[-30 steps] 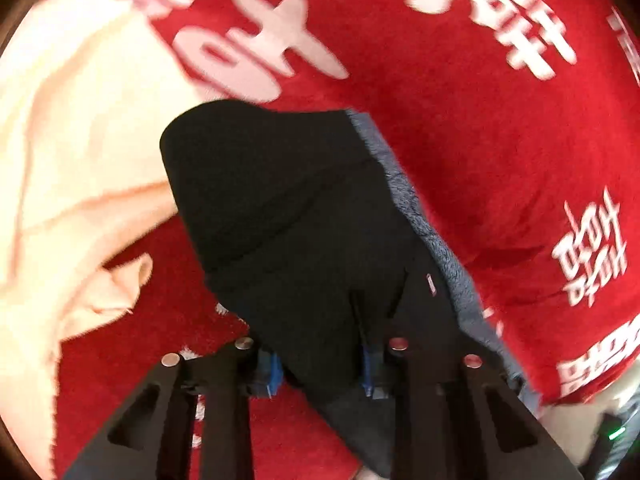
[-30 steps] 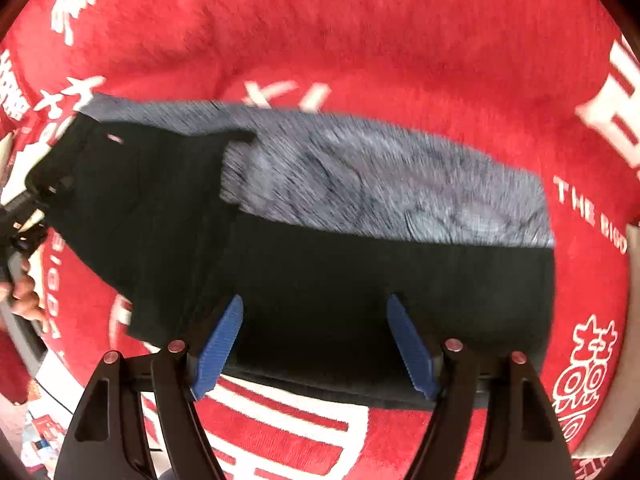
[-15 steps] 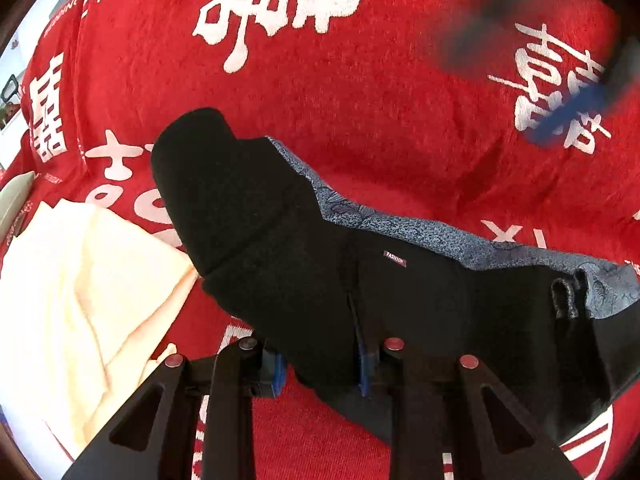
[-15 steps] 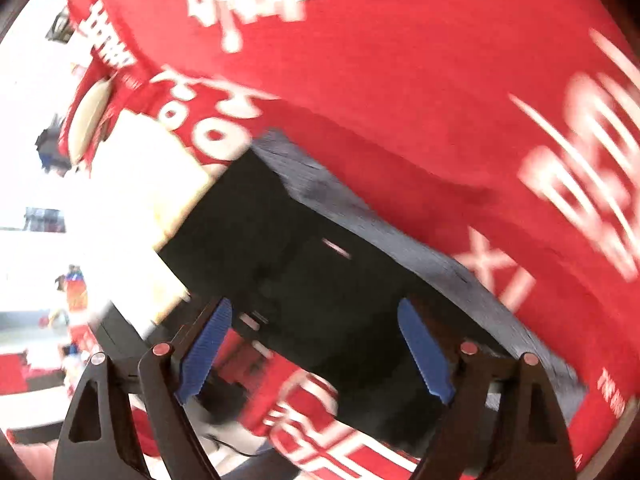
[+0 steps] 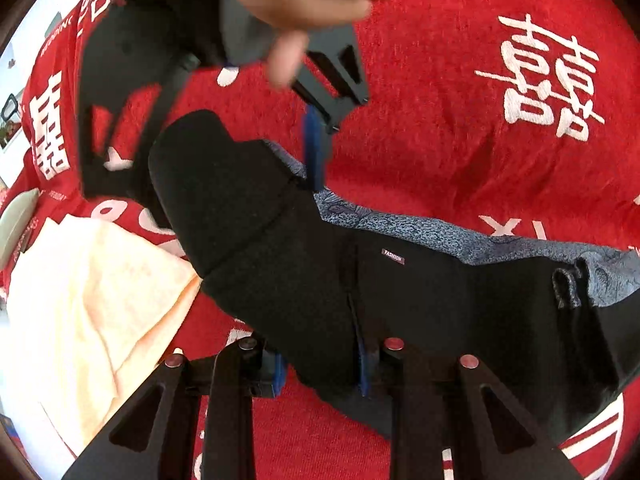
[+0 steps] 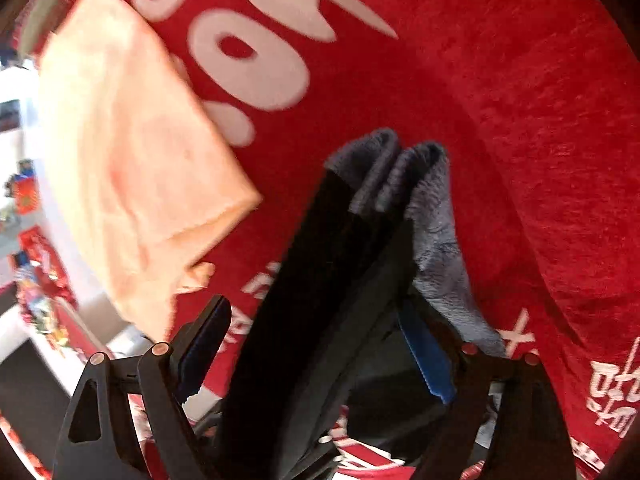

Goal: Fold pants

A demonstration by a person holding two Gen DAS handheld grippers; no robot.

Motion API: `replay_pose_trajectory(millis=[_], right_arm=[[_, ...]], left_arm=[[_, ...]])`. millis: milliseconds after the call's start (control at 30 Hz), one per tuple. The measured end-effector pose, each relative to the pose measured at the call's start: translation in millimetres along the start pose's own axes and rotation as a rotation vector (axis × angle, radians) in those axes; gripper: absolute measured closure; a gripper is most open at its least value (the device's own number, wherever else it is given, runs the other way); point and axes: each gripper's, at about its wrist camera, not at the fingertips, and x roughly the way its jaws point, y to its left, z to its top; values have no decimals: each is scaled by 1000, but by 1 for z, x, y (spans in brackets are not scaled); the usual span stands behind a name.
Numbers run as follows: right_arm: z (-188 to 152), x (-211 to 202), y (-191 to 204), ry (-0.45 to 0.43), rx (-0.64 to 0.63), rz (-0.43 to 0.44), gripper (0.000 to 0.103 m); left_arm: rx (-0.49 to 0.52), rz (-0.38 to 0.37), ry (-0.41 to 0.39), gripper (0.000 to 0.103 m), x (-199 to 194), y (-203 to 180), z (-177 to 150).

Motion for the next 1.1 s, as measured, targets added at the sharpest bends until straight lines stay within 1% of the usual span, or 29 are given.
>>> replay_pose_trajectory(millis=[33,67,100,133,267,400,433,467,500,567,600,700,800,967,1100], right_arm=[[-2,5,-1,9,-11,-24,34],[-5,6,-2,5,-18,-20,49],[-9,4,-7,-11,-19,-7,67],[-12,2,-10,-22,-16,9,81],[-35,-11,-29,-115,-4,81,84],[-74,-33,-54,-234,17,184,85],[-79,-39,-53,-257,20,201,85],[-92,-45,-61,-288,29,232,85],[-97,-52,-68,-308,38,259,85],[-120,-64,-87,-363,72,340,85],[-125,-71,-92,-379,83,366,85],[-164,-87,-119,-468,130,483,85],[-209,-91,-145,-554,164,578,85],[-282,-84,-184,-687,238,696,85],[-352,-69,-220,-779,315,781,85]], left_arm=[[0,-4,2,76,0,-1,1],[1,-5,5,76,2,-2,0],[3,-9,11,76,2,-2,0],[4,-13,10,76,2,-3,0],[37,-20,-17,76,-9,-14,5],[77,-33,-57,76,-28,-28,13],[87,-38,-67,76,-33,-32,14],[100,-46,-78,76,-38,-37,16],[116,-56,-92,76,-46,-43,18],[134,-72,-106,76,-57,-50,21],[147,-85,-114,76,-64,-56,23],[195,-114,-138,76,-83,-74,27],[251,-149,-155,76,-103,-97,28],[360,-212,-167,76,-130,-144,24],[460,-256,-165,76,-143,-189,12]])
